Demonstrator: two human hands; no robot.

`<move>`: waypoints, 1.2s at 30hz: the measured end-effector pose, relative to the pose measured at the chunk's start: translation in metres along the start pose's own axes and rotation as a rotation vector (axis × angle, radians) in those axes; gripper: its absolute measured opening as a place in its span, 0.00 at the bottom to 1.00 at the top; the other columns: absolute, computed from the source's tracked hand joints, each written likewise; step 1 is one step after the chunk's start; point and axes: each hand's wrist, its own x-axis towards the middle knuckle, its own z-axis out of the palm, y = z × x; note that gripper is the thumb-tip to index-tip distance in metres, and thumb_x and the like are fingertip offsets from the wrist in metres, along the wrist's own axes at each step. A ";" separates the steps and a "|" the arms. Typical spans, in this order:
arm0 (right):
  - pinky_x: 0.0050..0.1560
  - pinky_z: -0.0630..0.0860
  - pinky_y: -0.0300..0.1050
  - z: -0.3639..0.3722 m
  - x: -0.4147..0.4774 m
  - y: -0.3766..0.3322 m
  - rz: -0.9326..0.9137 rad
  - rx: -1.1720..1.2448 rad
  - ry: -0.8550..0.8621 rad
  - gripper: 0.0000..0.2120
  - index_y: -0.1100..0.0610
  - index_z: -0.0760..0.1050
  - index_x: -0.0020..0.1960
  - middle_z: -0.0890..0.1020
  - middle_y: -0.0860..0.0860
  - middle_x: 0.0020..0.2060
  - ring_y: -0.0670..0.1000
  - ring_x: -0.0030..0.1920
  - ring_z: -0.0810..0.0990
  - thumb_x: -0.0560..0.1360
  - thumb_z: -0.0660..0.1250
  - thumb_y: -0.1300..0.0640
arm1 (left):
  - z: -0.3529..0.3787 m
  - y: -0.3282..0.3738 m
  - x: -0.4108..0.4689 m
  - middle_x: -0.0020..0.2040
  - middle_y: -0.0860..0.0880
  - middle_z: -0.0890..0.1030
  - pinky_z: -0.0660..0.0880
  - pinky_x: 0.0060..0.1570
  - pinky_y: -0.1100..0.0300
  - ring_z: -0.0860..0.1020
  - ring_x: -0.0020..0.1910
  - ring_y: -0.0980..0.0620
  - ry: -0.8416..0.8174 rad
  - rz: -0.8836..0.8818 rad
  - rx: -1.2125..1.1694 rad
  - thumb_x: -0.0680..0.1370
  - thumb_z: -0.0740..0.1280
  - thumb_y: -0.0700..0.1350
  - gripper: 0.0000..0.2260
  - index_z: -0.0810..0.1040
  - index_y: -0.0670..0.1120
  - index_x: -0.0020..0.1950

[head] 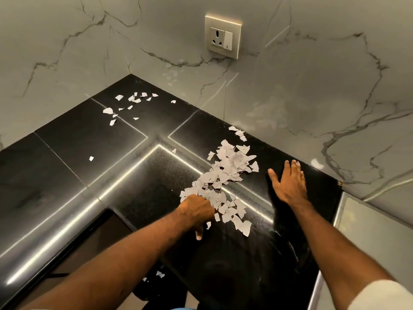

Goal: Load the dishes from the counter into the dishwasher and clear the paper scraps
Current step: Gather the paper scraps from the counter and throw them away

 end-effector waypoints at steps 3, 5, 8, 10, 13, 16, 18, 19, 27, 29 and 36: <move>0.82 0.41 0.56 0.012 -0.022 -0.023 -0.114 -0.003 -0.013 0.45 0.56 0.40 0.84 0.40 0.54 0.83 0.53 0.82 0.37 0.79 0.37 0.26 | 0.004 -0.006 -0.007 0.54 0.44 0.80 0.81 0.51 0.50 0.80 0.52 0.46 0.037 -0.016 -0.037 0.75 0.73 0.59 0.25 0.77 0.42 0.62; 0.82 0.39 0.54 0.020 -0.042 -0.042 -0.249 0.006 -0.040 0.42 0.53 0.39 0.84 0.39 0.51 0.82 0.50 0.82 0.37 0.81 0.38 0.27 | 0.007 -0.014 -0.014 0.58 0.43 0.80 0.80 0.54 0.50 0.80 0.54 0.46 0.047 -0.030 -0.083 0.79 0.70 0.56 0.21 0.76 0.42 0.64; 0.83 0.44 0.55 0.024 -0.057 -0.059 -0.424 0.115 -0.132 0.37 0.47 0.45 0.84 0.46 0.47 0.83 0.46 0.82 0.43 0.82 0.42 0.28 | 0.014 -0.025 -0.020 0.61 0.43 0.79 0.79 0.55 0.50 0.79 0.58 0.45 0.025 -0.043 -0.127 0.81 0.69 0.54 0.19 0.76 0.44 0.67; 0.82 0.48 0.57 0.019 -0.054 -0.058 -0.466 0.210 -0.110 0.33 0.44 0.51 0.83 0.52 0.47 0.83 0.47 0.82 0.49 0.83 0.46 0.30 | 0.014 -0.025 -0.022 0.61 0.44 0.79 0.78 0.56 0.50 0.79 0.59 0.46 0.008 -0.061 -0.150 0.80 0.70 0.54 0.20 0.75 0.45 0.68; 0.82 0.49 0.58 0.008 -0.037 -0.044 -0.311 0.275 0.028 0.34 0.47 0.53 0.83 0.54 0.47 0.83 0.48 0.82 0.51 0.83 0.46 0.30 | 0.012 -0.025 -0.019 0.61 0.45 0.79 0.79 0.57 0.51 0.79 0.59 0.47 0.022 -0.080 -0.184 0.79 0.71 0.54 0.20 0.77 0.46 0.68; 0.83 0.47 0.58 0.006 -0.021 -0.041 -0.172 0.312 -0.034 0.41 0.49 0.47 0.84 0.50 0.50 0.84 0.49 0.83 0.48 0.80 0.42 0.26 | 0.013 -0.027 -0.017 0.60 0.46 0.80 0.78 0.57 0.51 0.79 0.59 0.47 0.039 -0.093 -0.215 0.79 0.71 0.54 0.19 0.77 0.47 0.67; 0.83 0.44 0.55 0.015 -0.025 -0.053 -0.239 0.245 -0.090 0.40 0.49 0.43 0.84 0.47 0.49 0.83 0.48 0.82 0.44 0.80 0.40 0.26 | 0.018 -0.029 -0.016 0.60 0.47 0.80 0.78 0.58 0.51 0.79 0.58 0.48 0.057 -0.105 -0.240 0.79 0.70 0.55 0.19 0.77 0.48 0.67; 0.82 0.42 0.55 0.021 -0.032 -0.062 -0.293 0.220 -0.109 0.39 0.48 0.41 0.84 0.45 0.48 0.83 0.47 0.82 0.42 0.81 0.39 0.27 | 0.021 -0.031 -0.016 0.59 0.48 0.81 0.78 0.58 0.51 0.80 0.58 0.49 0.072 -0.113 -0.269 0.79 0.70 0.56 0.19 0.78 0.49 0.66; 0.82 0.47 0.51 0.047 -0.082 -0.100 -0.530 0.309 -0.229 0.31 0.40 0.48 0.83 0.51 0.42 0.83 0.39 0.81 0.46 0.84 0.44 0.31 | 0.068 -0.059 -0.017 0.47 0.57 0.83 0.80 0.55 0.53 0.80 0.45 0.60 0.597 -0.382 -0.747 0.80 0.62 0.65 0.17 0.82 0.55 0.56; 0.79 0.56 0.50 0.032 -0.079 -0.100 -0.507 0.433 -0.185 0.27 0.40 0.58 0.81 0.62 0.44 0.81 0.42 0.80 0.57 0.85 0.48 0.33 | 0.076 -0.063 -0.013 0.61 0.54 0.80 0.76 0.64 0.49 0.77 0.60 0.55 0.688 -0.470 -0.749 0.76 0.65 0.69 0.25 0.76 0.55 0.66; 0.82 0.47 0.59 0.013 0.005 -0.060 -0.067 0.302 0.133 0.42 0.55 0.52 0.84 0.52 0.53 0.83 0.53 0.83 0.49 0.81 0.40 0.28 | 0.059 -0.089 -0.007 0.84 0.44 0.45 0.59 0.77 0.40 0.49 0.82 0.41 0.088 -0.486 -0.653 0.62 0.77 0.70 0.65 0.43 0.46 0.84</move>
